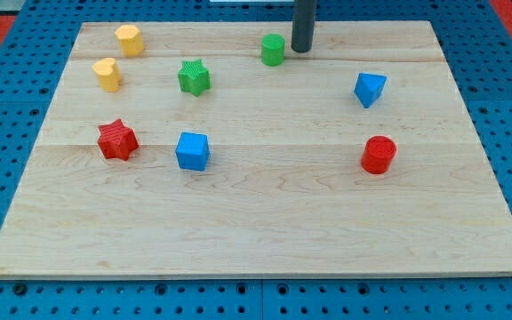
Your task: Move your arm towards the center
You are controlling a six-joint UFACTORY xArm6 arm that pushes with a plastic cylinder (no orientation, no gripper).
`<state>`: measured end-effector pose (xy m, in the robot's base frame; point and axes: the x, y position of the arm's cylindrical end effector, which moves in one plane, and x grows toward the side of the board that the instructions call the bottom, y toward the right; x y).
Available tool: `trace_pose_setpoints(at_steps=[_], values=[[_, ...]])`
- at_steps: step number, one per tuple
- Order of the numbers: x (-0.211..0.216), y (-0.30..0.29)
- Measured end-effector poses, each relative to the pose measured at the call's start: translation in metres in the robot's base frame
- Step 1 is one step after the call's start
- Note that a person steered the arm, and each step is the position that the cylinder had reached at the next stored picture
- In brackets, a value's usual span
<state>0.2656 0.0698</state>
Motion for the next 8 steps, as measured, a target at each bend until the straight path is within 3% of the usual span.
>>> trace_pose_setpoints(at_steps=[1,3,8], values=[[0.024,-0.007],[0.012,-0.049],[0.037,-0.047]])
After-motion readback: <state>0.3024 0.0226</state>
